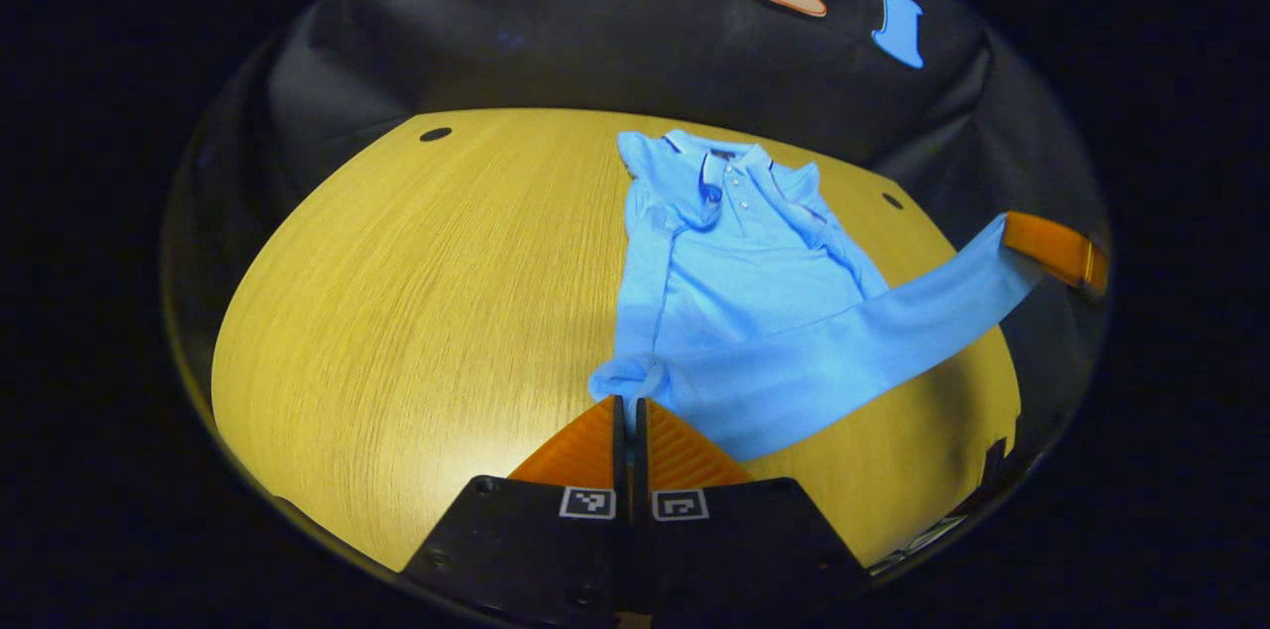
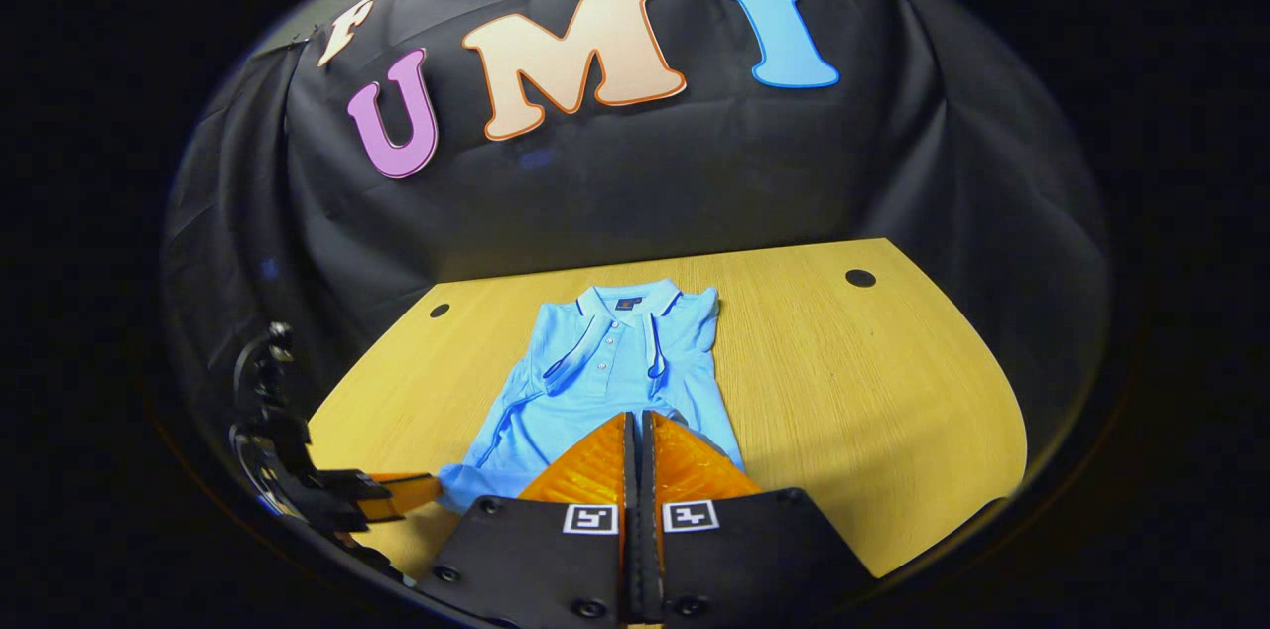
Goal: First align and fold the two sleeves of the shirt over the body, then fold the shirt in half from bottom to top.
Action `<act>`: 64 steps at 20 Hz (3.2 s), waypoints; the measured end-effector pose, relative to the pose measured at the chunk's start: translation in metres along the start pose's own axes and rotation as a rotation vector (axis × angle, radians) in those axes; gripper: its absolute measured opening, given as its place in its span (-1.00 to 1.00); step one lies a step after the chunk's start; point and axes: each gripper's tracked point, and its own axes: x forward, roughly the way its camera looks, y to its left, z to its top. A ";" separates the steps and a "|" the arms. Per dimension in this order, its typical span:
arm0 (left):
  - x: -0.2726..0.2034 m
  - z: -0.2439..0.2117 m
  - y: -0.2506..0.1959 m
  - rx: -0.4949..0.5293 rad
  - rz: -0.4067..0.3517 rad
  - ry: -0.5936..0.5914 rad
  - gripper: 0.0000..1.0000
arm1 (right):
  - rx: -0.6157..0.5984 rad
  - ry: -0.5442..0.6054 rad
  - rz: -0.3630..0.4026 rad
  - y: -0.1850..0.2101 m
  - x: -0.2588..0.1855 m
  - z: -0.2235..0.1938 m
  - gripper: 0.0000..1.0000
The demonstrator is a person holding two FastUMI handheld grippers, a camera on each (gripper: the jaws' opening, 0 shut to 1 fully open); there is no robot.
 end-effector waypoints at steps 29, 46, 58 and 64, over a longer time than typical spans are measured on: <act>0.061 -0.013 0.013 0.070 -0.001 0.120 -0.11 | -0.019 -0.013 0.002 0.010 0.021 0.016 -0.96; 0.030 0.114 -0.018 0.054 -0.070 -0.091 -1.00 | -0.010 -0.065 0.027 0.011 0.029 0.045 -0.96; 0.106 0.213 0.000 0.032 -0.068 -0.141 -1.00 | -0.041 -0.131 -0.053 -0.022 0.137 0.106 -0.96; 0.176 0.217 0.014 0.081 -0.028 -0.108 -1.00 | -0.036 -0.044 -0.152 -0.063 0.218 0.074 -0.96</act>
